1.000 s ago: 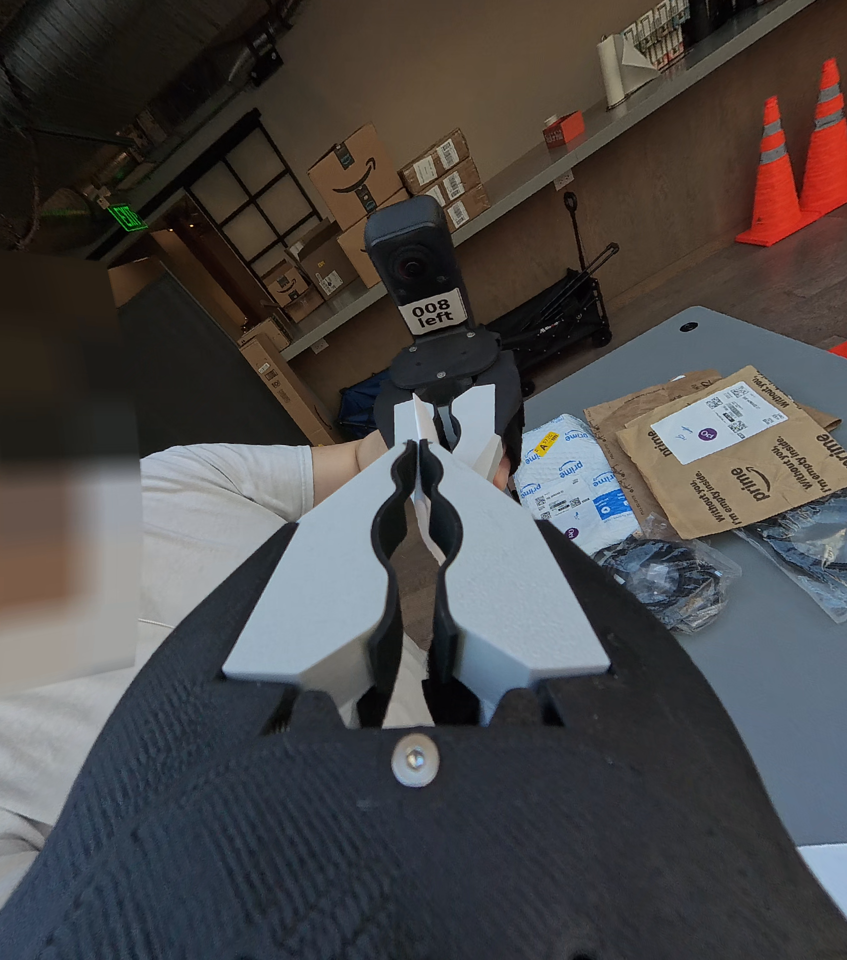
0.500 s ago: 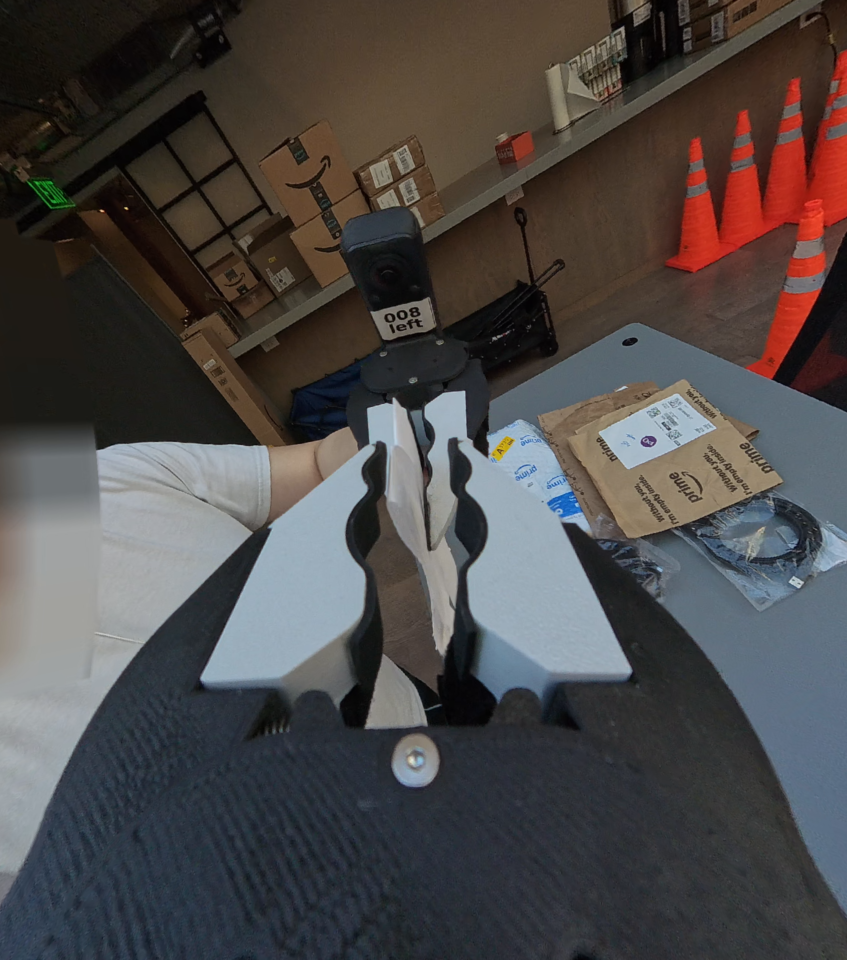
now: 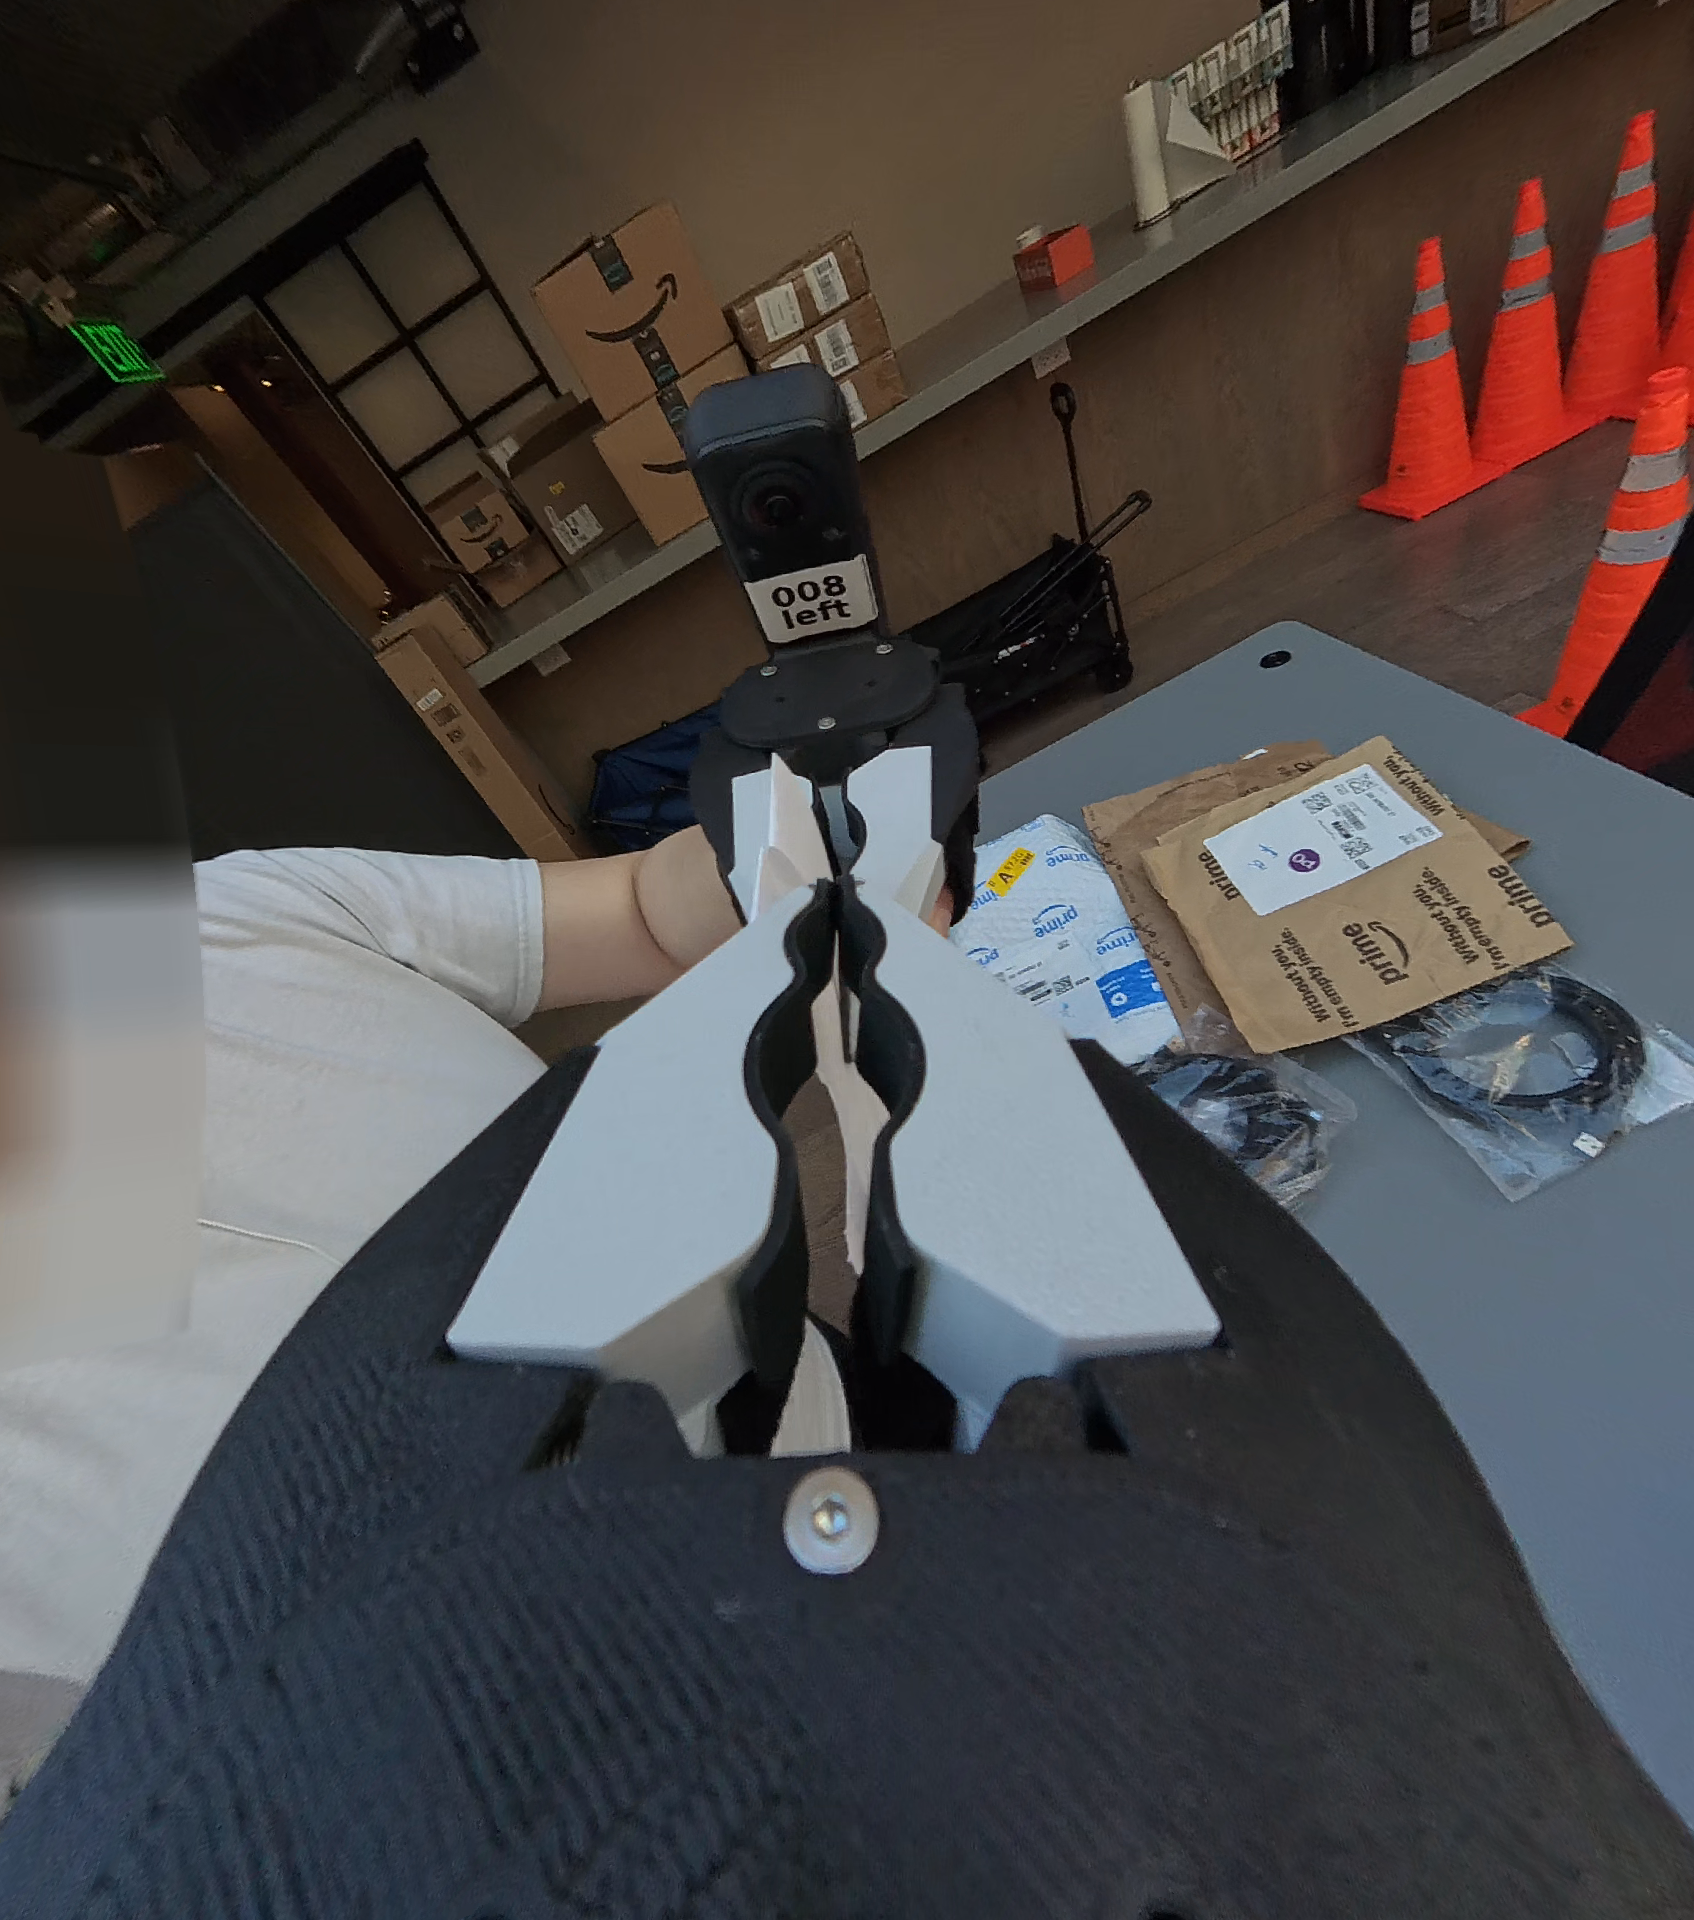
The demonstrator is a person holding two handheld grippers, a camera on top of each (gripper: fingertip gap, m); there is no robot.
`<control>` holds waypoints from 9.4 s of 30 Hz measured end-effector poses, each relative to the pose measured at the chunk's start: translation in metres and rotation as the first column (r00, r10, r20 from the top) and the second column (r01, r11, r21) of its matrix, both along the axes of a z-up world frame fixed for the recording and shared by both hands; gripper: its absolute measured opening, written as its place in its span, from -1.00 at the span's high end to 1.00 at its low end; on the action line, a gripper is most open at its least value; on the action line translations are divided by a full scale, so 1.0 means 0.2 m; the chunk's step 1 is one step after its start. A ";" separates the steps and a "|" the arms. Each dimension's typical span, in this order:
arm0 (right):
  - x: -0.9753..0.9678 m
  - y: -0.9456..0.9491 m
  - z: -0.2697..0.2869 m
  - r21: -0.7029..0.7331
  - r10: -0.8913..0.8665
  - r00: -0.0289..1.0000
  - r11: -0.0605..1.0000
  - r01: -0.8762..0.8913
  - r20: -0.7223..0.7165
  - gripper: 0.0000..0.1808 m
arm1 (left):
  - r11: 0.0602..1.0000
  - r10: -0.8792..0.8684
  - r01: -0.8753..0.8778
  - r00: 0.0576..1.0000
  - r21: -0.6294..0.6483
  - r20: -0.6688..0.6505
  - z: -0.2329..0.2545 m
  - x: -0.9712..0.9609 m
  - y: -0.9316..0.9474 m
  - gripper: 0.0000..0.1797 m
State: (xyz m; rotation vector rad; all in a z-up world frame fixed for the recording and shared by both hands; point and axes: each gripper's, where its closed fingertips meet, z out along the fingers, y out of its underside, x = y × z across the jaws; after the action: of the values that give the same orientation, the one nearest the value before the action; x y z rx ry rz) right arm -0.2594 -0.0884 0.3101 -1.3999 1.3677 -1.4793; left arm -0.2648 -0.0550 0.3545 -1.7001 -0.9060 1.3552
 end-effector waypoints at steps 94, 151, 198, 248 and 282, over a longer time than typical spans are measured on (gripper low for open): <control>-0.01 0.08 -0.01 -0.026 0.035 0.999 0.999 -0.034 0.033 1.00 | 1.000 0.023 -0.021 0.966 0.011 -0.256 0.01 -0.09 0.07 1.00; -0.14 0.15 0.18 0.057 0.071 0.994 0.995 -0.076 0.084 0.86 | 0.995 0.033 -0.018 0.988 0.094 -0.152 -0.06 -0.13 0.02 1.00; -0.14 0.22 0.16 0.024 0.052 0.995 0.998 -0.054 0.088 1.00 | 0.998 0.056 -0.054 0.963 0.016 -0.265 -0.07 -0.11 0.11 0.82; -0.08 0.23 0.19 0.006 0.069 0.992 0.998 -0.070 0.109 1.00 | 0.995 -0.021 0.040 0.981 0.095 -0.192 -0.06 -0.03 0.12 1.00; -0.04 0.18 0.15 0.009 0.032 0.997 0.999 -0.032 0.072 1.00 | 0.998 0.029 -0.014 0.963 0.056 -0.269 -0.08 -0.07 0.08 1.00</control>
State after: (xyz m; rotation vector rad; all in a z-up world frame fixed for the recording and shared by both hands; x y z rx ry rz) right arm -0.2669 -0.0518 0.3397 -1.3429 1.3010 -1.4853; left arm -0.2785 -0.0390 0.3392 -1.4256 -0.7979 1.5196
